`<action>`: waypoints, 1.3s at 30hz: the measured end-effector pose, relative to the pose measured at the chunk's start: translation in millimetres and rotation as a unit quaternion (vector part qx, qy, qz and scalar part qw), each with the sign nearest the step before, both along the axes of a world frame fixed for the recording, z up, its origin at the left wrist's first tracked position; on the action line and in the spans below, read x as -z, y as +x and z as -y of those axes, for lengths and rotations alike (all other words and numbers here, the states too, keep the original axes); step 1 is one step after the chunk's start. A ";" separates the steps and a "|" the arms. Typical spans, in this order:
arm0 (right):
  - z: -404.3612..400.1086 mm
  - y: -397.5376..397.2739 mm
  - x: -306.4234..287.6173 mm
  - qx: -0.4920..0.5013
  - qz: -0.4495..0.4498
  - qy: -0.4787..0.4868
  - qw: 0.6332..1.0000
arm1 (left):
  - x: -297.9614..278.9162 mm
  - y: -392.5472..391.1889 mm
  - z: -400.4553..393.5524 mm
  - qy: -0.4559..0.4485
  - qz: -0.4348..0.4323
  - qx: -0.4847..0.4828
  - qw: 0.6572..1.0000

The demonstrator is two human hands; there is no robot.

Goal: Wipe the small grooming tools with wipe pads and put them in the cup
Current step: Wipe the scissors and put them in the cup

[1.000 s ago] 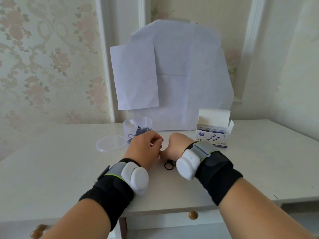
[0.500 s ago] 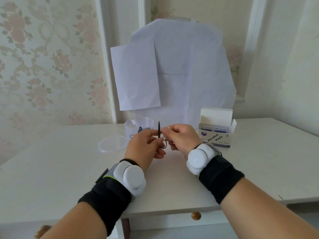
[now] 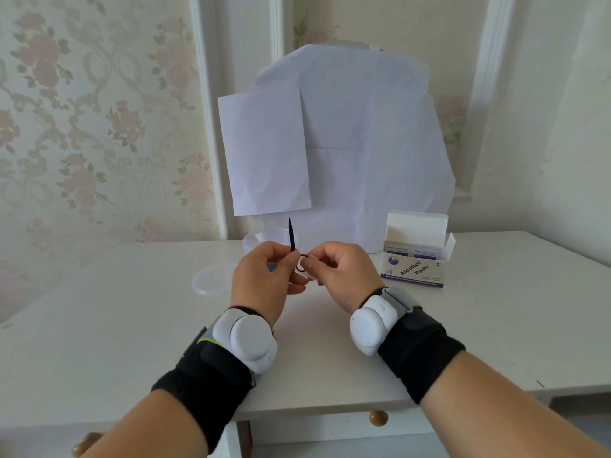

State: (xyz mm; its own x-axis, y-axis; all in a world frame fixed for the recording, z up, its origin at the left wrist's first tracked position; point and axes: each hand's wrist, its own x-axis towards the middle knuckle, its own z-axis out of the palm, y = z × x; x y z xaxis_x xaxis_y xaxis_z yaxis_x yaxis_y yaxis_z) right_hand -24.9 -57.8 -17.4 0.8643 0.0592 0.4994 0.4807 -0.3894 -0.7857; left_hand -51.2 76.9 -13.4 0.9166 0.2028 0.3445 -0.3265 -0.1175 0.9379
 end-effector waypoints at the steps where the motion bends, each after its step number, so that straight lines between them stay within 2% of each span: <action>1: -0.4 0.8 -0.2 0.008 0.005 -0.005 1.000 | -0.2 0.1 0.3 0.012 0.005 -0.010 1.000; 8: 9.7 8.0 -2.8 0.090 0.034 -0.050 0.994 | -1.9 -2.2 -1.2 0.038 0.033 -0.067 0.996; 15: 4.1 7.2 2.5 0.036 0.039 -0.064 0.997 | -0.1 2.0 -5.2 0.060 0.044 -0.072 0.995; 24: 8.6 6.0 -2.3 0.016 -0.010 0.110 0.994 | -1.0 2.0 -5.7 0.067 0.026 -0.069 0.995; 34: 6.2 0.6 -5.8 -0.022 -0.034 0.203 0.978 | 4.3 7.3 -3.4 0.104 0.012 -0.020 0.994; 39: 4.8 -3.9 -6.1 -0.041 -0.043 0.211 0.976 | 4.6 6.1 -3.3 0.118 0.019 -0.010 0.993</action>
State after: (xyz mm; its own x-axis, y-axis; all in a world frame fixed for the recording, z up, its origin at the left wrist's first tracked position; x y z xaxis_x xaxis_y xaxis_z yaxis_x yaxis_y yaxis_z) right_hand -28.8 -62.7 -11.3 0.9047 -0.0663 0.4208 0.4226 0.0146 -0.9062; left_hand -45.1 80.3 -18.0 0.8989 0.1316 0.4180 -0.3554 -0.3390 0.8711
